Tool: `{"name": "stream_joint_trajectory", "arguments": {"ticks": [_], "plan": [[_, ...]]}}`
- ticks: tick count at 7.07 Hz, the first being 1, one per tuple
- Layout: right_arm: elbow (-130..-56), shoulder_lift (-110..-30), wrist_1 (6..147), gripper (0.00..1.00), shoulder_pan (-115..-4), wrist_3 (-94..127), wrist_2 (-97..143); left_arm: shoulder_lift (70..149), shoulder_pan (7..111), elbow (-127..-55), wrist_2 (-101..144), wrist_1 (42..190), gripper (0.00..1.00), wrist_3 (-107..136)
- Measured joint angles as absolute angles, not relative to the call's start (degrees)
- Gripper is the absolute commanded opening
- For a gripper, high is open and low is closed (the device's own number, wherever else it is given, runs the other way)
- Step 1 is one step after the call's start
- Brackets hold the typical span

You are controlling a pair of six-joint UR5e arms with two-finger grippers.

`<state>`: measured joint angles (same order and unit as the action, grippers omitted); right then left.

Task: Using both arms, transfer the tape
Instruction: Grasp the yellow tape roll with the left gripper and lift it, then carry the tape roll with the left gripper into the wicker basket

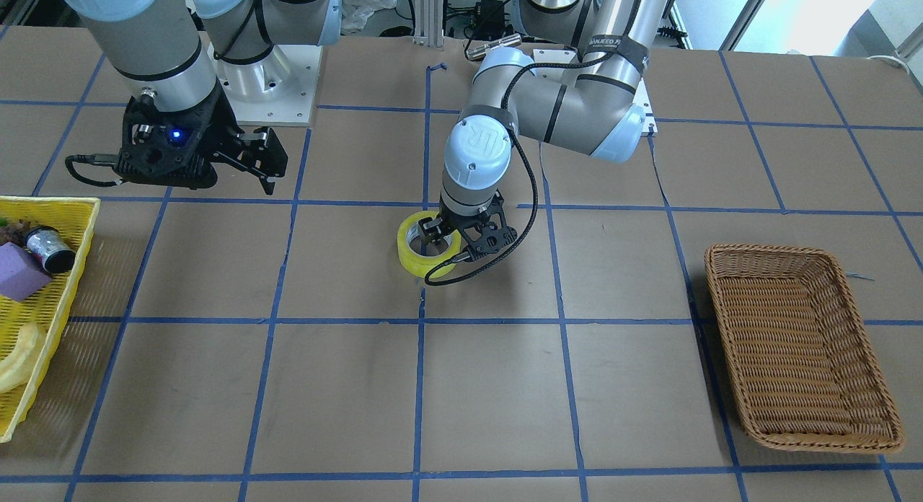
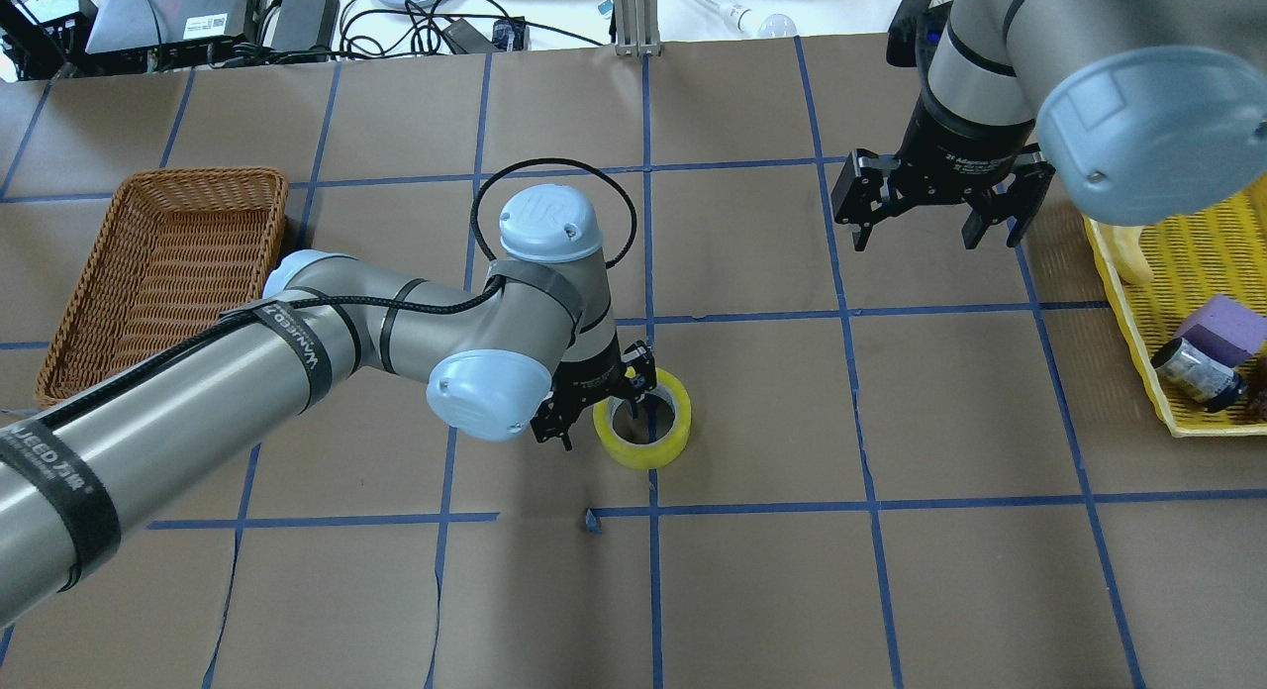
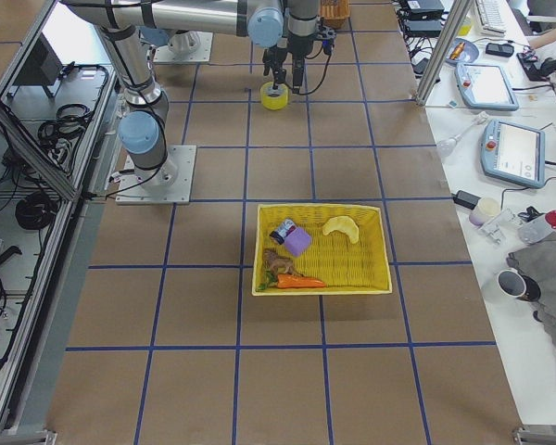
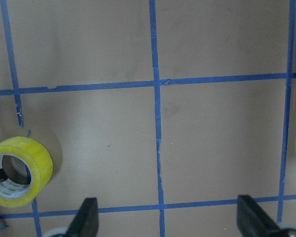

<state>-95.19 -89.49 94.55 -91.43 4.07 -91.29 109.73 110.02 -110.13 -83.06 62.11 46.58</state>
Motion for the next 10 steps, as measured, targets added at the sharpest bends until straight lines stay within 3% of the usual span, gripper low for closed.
{"name": "stream_joint_trajectory", "arguments": {"ticks": [5, 8, 10], "plan": [[-95.35, -92.04, 94.48, 1.0, -91.5, 1.79, -91.1, 109.13, 107.87, -107.58, -83.79, 61.6, 0.0, 37.23], [-95.13, -92.92, 94.71, 1.0, -91.63, 2.01, -90.98, 106.28, 93.43, -93.5, -88.65, 83.16, 0.0, 8.96], [-95.12, -92.96, 94.93, 1.0, -91.72, 2.02, -90.88, 107.1, 80.16, -89.15, -96.46, 85.23, 0.0, -20.03]]}}
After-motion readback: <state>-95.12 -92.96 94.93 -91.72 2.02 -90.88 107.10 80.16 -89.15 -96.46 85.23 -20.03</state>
